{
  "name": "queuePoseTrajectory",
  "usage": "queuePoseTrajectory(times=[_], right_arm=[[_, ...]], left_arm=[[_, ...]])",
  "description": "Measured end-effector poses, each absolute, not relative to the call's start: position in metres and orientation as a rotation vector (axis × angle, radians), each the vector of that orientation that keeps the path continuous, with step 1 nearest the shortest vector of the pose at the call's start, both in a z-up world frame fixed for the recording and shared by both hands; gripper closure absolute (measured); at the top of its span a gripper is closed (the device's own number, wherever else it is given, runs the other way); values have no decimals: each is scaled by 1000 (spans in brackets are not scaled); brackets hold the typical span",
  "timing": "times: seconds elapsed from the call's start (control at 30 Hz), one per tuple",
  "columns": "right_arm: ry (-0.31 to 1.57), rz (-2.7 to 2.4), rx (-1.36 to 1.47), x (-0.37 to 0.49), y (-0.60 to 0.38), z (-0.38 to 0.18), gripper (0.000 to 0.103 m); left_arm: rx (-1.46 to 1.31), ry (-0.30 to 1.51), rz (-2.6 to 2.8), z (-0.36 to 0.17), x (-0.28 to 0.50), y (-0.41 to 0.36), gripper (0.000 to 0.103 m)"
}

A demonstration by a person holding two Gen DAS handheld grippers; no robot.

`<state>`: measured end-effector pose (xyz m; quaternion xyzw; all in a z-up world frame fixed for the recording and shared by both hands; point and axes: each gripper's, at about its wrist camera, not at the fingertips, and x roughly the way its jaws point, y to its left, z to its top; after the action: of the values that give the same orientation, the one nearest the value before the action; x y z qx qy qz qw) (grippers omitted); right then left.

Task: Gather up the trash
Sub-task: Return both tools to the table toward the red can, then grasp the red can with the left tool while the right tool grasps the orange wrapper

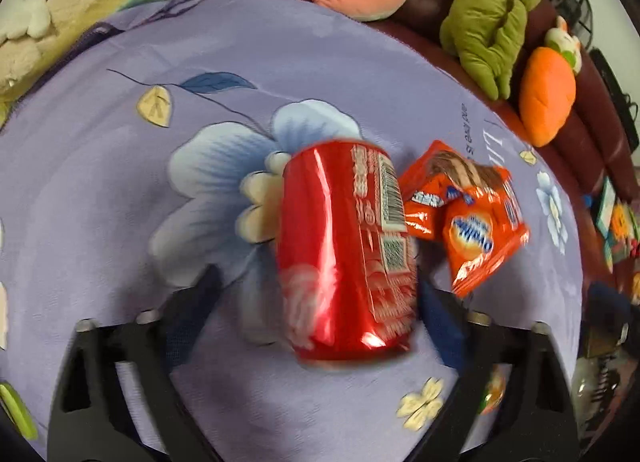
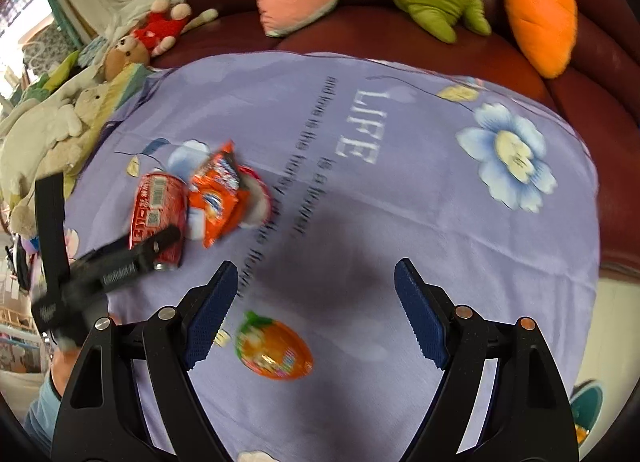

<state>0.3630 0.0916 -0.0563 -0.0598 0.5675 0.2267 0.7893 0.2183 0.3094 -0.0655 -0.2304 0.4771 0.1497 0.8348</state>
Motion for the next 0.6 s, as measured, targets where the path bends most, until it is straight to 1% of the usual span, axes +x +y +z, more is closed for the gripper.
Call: queuePoseTrajectory(times=[0.03,0.17,0.33,0.5,0.57,0.6], right_arm=[[1220,501,-130,365,98,-57,26],[1217,553,-135,373,127,-58,26],[1205,629,-165,384,169,-64,26],[1212,658,-213,394,198,-83,27],[1220,668,-236,393,205,-91,39],[1229,670,-248,393,208,-96,51]], left_arm=[[-473,1013,316,-64,213,312,43],[-421,995,310,-61,192,321,43],[-466,982,284,-64,173,335,43],[-474,977,292,-66,167,339,43],[-488,968,297,-67,165,342,42],[-494,965,300,-67,164,343,42]])
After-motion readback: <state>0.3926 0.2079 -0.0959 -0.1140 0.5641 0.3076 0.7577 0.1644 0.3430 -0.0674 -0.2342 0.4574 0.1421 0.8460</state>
